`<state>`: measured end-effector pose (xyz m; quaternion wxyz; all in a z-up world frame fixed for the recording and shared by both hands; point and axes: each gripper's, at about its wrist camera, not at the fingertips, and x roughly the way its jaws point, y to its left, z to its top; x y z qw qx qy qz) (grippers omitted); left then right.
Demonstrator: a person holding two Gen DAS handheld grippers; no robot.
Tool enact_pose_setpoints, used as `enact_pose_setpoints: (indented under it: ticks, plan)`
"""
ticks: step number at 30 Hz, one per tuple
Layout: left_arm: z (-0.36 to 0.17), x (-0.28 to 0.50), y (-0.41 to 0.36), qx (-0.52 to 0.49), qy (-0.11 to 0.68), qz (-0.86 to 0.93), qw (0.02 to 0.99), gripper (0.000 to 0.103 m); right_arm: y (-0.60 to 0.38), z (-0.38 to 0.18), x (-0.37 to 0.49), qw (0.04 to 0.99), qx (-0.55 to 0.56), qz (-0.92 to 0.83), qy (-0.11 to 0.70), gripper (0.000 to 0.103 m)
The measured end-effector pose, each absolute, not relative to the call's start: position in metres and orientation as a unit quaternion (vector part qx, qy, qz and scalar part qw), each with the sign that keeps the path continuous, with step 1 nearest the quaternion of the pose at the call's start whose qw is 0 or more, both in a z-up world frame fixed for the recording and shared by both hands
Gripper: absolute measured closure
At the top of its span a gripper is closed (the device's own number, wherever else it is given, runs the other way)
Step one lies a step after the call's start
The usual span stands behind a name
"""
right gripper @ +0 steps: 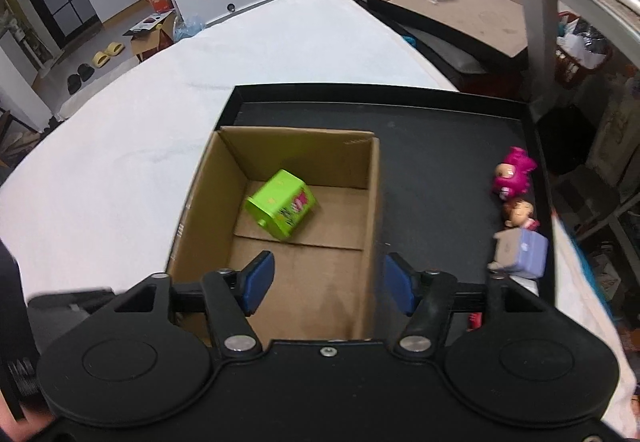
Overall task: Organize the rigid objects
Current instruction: 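Move the right gripper back to the white plug charger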
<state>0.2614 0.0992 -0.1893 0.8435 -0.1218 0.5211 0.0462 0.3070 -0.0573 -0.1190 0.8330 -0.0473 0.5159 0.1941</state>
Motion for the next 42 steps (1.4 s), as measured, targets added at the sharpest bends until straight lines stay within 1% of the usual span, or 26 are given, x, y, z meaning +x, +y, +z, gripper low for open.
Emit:
enact_pose_setpoints:
  ticks: [6,14,29,34,39,42]
  plan:
    - [-0.188,0.263,0.1,-0.121,0.519,0.05,0.845,0.088,-0.088,-0.116,0.303,0.84,-0.044,0.173,0.512,0.034]
    - [-0.187,0.263,0.098,-0.123,0.514,0.058,0.847,0.089,-0.124,-0.12,0.303,0.844,-0.03,0.152,0.513,0.034]
    - [-0.188,0.262,0.097,-0.13,0.515,0.071,0.845,0.089,-0.178,-0.144,0.305,0.845,0.004,0.126,0.52,0.034]
    - [-0.187,0.262,0.094,-0.127,0.518,0.077,0.843,0.09,-0.199,-0.162,0.309,0.841,0.028,0.11,0.529,0.036]
    - [-0.186,0.263,0.092,-0.126,0.516,0.084,0.843,0.09,-0.211,-0.178,0.318,0.832,0.058,0.098,0.543,0.044]
    - [-0.186,0.264,0.092,-0.128,0.518,0.089,0.841,0.09,-0.214,-0.189,0.325,0.826,0.061,0.083,0.554,0.044]
